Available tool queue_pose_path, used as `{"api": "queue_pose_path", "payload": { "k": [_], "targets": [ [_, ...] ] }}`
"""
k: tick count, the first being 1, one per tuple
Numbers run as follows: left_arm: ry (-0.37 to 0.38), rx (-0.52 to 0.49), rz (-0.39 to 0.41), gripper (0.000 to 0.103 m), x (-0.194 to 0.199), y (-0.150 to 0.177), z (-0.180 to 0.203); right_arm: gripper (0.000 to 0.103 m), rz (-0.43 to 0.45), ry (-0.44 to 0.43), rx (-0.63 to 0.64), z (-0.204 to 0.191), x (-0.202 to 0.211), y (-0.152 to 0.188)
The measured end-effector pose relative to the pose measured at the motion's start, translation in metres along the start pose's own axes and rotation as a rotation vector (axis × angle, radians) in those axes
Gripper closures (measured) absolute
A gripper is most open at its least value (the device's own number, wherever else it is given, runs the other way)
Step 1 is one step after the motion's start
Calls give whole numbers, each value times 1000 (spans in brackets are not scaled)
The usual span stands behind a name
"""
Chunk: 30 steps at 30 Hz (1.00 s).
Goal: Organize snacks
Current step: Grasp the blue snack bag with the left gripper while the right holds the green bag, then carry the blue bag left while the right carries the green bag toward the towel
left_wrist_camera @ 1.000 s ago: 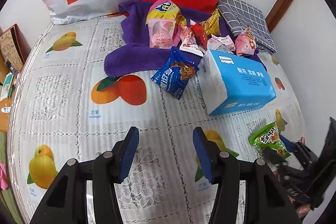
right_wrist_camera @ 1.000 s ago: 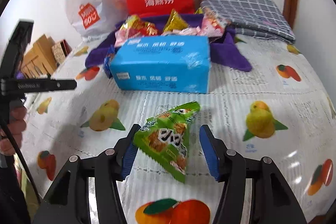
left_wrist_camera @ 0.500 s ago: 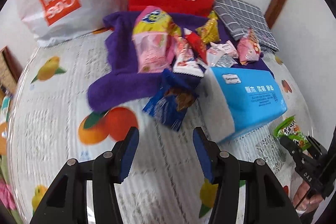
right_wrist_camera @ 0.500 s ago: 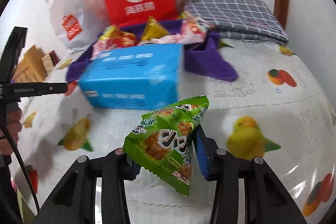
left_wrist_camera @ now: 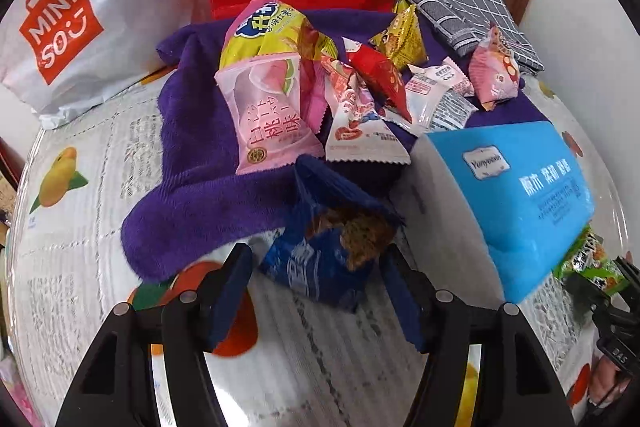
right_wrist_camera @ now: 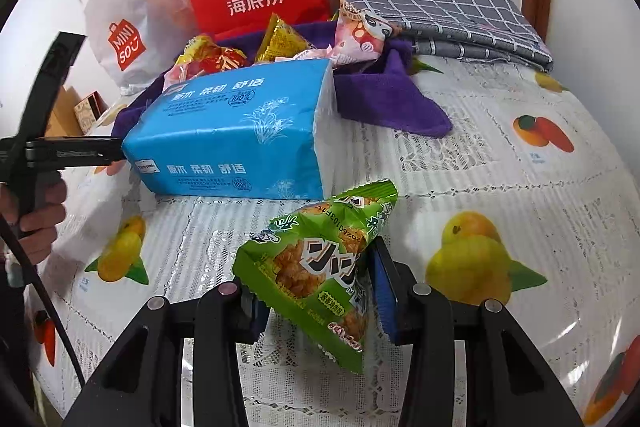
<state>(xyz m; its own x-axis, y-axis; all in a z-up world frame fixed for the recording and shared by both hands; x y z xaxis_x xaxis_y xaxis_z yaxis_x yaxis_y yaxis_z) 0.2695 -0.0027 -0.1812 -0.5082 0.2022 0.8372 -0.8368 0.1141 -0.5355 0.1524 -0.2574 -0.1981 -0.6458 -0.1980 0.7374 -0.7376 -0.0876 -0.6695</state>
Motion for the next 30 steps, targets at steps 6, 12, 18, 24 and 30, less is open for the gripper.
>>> {"api": "queue_pose_path", "payload": {
  "k": [6, 12, 18, 24, 30],
  "targets": [
    [-1, 7, 29, 54, 0, -3, -3, 59, -1, -18, -12, 2, -1, 0],
    [34, 15, 36, 58, 11, 4, -2, 58, 0, -30, -16, 2, -2, 0],
    [47, 6, 45, 58, 35, 26, 7, 58, 1, -31, -18, 3, -1, -1],
    [44, 6, 38, 58, 51, 49, 15, 58, 1, -32, -18, 2, -1, -1],
    [71, 40, 20, 58, 63, 73, 19, 58, 2, -32, -19, 2, -1, -1]
  ]
}}
Point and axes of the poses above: each gripper's, at about its wrist camera, not at the fingertips, and x roughly against the way its jaws point, z to its right, y to its underside, the point moved 3 cm from there along -x, roughly the way its jaws point, and after that the axes turned 6 degrees about x, right-handed, at the moved point
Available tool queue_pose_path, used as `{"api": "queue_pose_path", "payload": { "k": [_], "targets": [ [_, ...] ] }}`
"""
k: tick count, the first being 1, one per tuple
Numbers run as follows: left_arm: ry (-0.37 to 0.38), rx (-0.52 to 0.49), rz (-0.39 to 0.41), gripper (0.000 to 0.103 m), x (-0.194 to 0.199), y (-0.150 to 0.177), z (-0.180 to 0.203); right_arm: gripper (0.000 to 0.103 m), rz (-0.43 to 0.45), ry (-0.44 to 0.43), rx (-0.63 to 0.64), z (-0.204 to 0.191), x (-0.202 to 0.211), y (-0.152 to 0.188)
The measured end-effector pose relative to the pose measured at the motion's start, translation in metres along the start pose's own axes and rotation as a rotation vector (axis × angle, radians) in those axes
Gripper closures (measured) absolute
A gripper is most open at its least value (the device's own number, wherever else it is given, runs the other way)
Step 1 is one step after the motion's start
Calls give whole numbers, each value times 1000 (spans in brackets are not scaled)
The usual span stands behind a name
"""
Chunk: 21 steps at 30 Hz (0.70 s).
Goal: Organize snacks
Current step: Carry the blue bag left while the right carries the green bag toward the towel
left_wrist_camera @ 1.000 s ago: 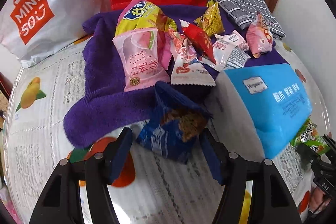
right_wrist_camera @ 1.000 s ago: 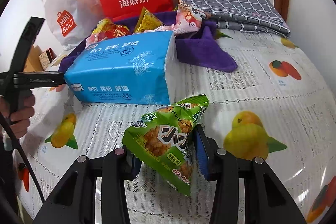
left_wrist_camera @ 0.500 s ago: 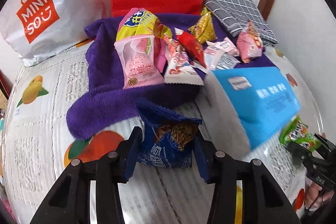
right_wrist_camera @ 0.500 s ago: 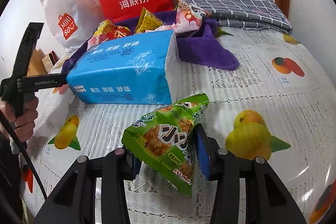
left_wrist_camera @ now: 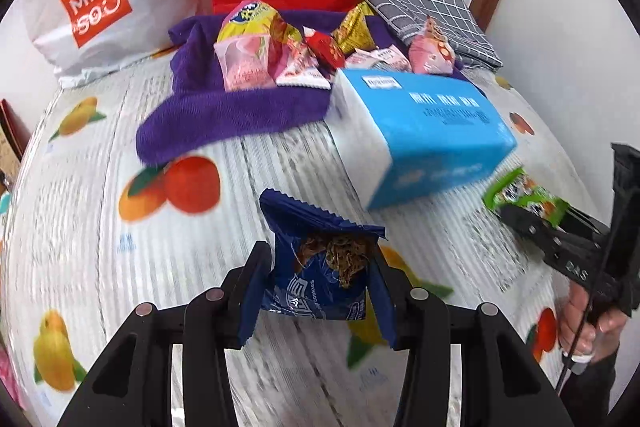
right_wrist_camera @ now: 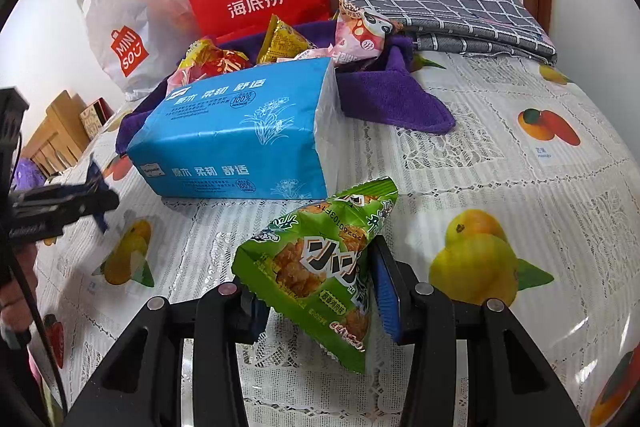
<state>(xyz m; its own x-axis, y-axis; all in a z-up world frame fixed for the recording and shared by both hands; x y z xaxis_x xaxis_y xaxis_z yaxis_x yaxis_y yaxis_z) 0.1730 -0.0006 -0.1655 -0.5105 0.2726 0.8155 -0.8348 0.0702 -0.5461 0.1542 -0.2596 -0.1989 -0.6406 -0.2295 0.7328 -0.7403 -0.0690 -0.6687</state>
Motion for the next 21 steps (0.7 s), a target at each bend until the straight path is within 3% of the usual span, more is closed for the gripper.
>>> {"api": "queue_pose_path", "payload": {
  "k": [9, 15, 21],
  "targets": [
    [39, 29, -12, 58, 18, 31, 11, 59, 2, 26, 5, -1, 1, 0],
    [51, 7, 8, 58, 33, 33, 22, 60, 19, 107, -16, 1, 11, 5],
    [51, -29, 39, 58, 53, 27, 38, 60, 55, 91, -65, 0, 41, 4]
  ]
}}
Point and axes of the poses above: each gripper's, at about its wrist camera, not at the fingertips, and x roughly against the way its jaws point, z to its right, y to its underside, the point moved 3 cm from there along -x, roughly the way its jaws point, and after that the axes turned 6 degrees about x, right-handed, at the moved point
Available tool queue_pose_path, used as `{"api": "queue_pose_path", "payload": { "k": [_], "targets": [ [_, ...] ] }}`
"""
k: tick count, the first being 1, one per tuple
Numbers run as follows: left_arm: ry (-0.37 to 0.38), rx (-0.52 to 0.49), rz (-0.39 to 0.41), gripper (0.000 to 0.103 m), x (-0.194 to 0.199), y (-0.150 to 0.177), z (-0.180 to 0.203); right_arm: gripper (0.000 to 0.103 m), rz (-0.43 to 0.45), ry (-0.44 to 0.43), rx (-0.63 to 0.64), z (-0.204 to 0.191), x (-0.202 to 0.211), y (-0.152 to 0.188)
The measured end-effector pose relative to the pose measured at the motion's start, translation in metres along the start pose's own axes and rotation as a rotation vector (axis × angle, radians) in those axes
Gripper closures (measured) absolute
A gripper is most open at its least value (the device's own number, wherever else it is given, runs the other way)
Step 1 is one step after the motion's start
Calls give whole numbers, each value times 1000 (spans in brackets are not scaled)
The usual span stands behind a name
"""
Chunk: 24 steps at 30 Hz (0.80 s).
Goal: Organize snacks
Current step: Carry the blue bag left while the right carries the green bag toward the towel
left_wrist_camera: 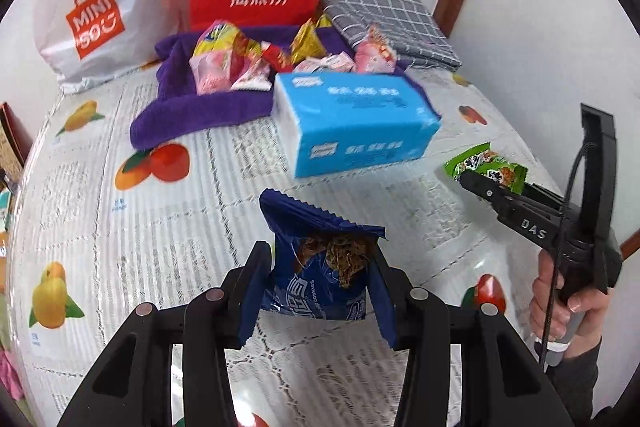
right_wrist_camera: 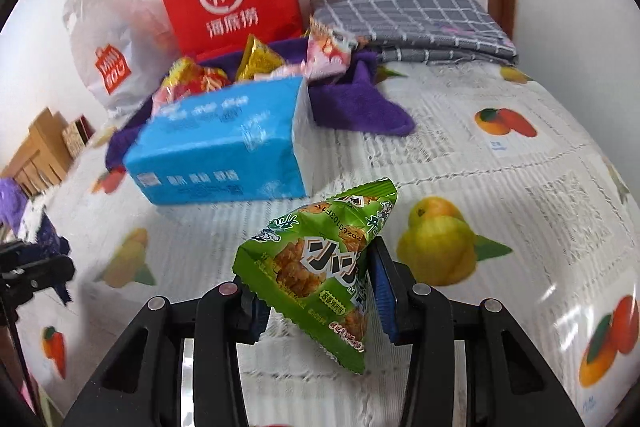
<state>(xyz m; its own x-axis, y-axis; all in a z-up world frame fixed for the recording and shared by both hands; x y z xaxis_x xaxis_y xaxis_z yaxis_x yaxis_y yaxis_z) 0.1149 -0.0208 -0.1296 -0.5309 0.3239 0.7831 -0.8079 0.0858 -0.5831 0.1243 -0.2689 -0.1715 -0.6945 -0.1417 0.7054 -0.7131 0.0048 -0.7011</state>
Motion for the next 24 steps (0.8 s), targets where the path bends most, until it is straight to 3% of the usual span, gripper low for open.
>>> {"api": "queue_pose_path", "payload": {
  "k": [10, 16, 24],
  "targets": [
    [29, 8, 72, 58, 31, -36, 26, 60, 90, 17, 40, -10, 62, -51],
    [55, 26, 89, 58, 41, -62, 33, 60, 103, 16, 50, -11, 73, -77],
    [32, 36, 126, 58, 49, -99, 31, 60, 122, 8, 90, -20, 71, -118]
  ]
}}
Point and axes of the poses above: each gripper's, at about its wrist camera, not at the fingertips, and x roughly against the way its jaws point, z to its right, y to its underside, the point moved 3 cm from there along -x, roughly the way its jaws point, and after that the axes turned 6 degrees about x, right-handed, at the moved point
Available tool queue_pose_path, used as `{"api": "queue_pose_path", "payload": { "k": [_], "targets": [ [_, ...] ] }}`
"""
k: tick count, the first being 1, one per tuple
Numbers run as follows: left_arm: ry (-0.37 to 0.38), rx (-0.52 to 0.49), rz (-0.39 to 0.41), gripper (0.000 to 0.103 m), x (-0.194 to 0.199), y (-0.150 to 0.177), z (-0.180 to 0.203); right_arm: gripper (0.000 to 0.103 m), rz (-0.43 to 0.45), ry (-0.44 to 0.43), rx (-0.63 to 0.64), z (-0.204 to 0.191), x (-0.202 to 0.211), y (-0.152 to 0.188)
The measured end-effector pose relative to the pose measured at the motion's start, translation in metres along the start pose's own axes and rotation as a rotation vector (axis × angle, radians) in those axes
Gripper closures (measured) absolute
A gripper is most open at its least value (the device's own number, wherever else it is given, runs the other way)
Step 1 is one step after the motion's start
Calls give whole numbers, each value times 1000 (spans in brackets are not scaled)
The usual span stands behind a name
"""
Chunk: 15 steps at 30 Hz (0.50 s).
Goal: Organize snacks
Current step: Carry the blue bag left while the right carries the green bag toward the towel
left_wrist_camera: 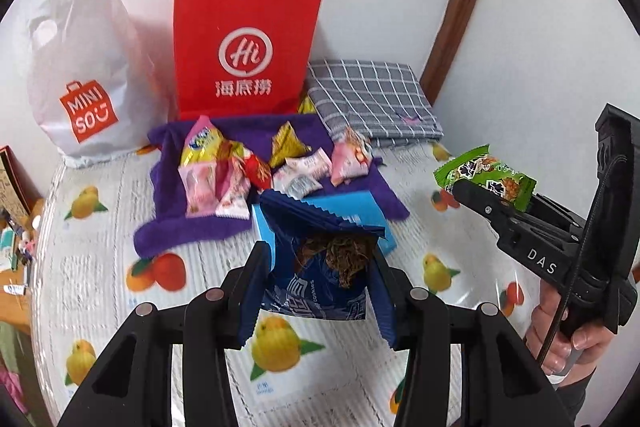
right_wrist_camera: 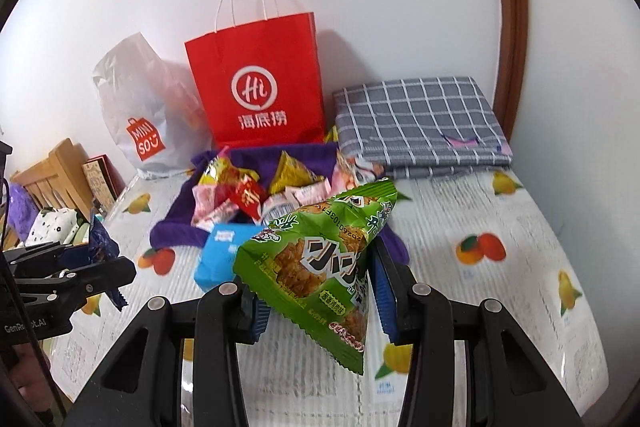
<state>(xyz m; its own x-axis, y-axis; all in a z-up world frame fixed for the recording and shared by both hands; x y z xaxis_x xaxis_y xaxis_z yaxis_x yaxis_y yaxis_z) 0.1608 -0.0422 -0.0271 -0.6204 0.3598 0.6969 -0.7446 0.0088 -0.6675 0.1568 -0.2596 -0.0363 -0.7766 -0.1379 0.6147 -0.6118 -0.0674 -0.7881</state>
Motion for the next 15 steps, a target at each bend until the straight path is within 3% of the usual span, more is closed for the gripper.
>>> {"api": "queue_pose_path", "payload": {
  "k": [15],
  "targets": [
    [-50, 46, 18, 58, -18, -50, -35, 60, -25, -24, 54, -10, -59, -54]
  ]
}}
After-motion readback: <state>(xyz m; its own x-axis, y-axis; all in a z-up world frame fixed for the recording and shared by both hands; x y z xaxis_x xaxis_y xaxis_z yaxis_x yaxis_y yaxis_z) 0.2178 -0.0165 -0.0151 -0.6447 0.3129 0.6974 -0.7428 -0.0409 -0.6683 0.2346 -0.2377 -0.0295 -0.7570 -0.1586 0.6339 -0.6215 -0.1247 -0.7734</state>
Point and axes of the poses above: each gripper's, at about its wrist camera, not at the fingertips, and x roughly against the way its jaws point, z to its right, y to its underside, the point moved 3 cm from there along -x, roughly the way its jaws point, and after that the axes turned 6 degrees about x, right-handed, at the moved point
